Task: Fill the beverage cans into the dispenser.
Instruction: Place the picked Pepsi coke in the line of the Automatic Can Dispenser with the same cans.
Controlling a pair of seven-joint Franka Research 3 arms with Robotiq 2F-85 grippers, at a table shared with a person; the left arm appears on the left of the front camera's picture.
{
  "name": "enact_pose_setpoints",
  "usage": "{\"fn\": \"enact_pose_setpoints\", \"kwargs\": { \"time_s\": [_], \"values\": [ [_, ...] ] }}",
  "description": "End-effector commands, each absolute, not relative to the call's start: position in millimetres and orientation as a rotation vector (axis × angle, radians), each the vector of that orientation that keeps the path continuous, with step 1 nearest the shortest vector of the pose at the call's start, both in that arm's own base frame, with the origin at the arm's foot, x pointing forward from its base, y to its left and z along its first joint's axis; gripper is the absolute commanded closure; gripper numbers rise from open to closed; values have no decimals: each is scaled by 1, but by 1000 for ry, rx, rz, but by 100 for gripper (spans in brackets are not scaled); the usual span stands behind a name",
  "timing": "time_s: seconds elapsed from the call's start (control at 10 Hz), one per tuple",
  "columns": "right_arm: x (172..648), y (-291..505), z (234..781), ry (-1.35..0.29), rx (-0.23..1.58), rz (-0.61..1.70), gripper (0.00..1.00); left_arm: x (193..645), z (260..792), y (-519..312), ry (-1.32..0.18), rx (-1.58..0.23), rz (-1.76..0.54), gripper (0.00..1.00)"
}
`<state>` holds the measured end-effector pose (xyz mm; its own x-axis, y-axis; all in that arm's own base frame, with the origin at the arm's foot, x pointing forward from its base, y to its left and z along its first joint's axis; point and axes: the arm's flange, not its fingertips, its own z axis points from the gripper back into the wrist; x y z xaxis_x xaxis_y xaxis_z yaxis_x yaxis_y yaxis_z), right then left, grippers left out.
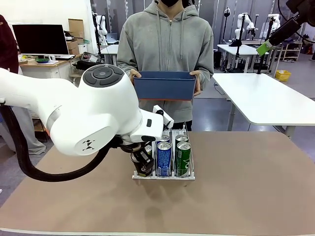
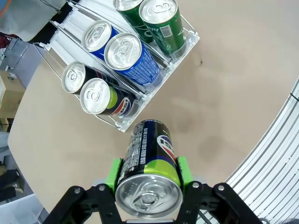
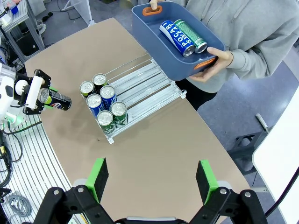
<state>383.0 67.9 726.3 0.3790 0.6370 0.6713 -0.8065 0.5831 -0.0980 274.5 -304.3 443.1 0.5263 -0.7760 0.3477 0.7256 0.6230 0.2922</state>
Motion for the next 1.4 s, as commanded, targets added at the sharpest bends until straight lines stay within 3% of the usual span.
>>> {"fn": "enact_pose_setpoints", "kwargs": {
  "time_s": [0.0, 1.3],
  "values": [
    [382, 67, 726, -731, 274, 941, 0, 293, 444, -312, -464, 141, -900, 42],
    [382, 67, 726, -731, 274, 941, 0, 390, 414, -316, -442, 176, -752, 42]
  ]
}}
